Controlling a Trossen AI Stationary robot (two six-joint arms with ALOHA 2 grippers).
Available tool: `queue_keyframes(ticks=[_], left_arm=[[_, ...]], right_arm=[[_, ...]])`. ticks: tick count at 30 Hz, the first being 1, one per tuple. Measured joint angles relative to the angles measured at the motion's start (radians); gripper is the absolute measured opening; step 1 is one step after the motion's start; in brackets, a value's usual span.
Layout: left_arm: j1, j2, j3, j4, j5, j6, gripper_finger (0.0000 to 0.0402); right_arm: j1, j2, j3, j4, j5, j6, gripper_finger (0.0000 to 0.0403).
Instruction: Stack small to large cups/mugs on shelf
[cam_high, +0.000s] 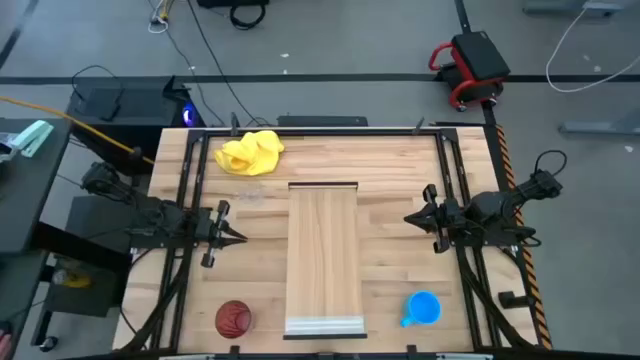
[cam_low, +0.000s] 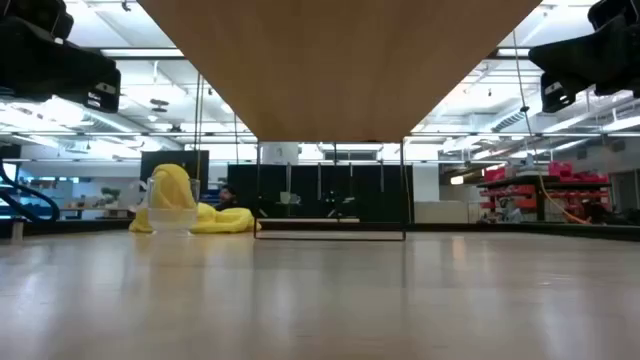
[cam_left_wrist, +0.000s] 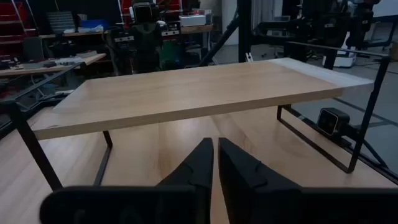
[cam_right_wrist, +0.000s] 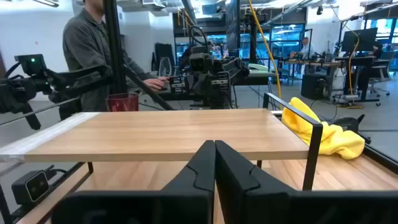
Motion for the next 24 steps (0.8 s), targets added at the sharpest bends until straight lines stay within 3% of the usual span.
queue_keyframes(ticks=[24], left_arm=[[0.0, 0.0, 0.0, 0.0, 0.0, 0.0, 0.0034]], right_arm=[[0.0, 0.0, 0.0, 0.0, 0.0, 0.0, 0.0014]])
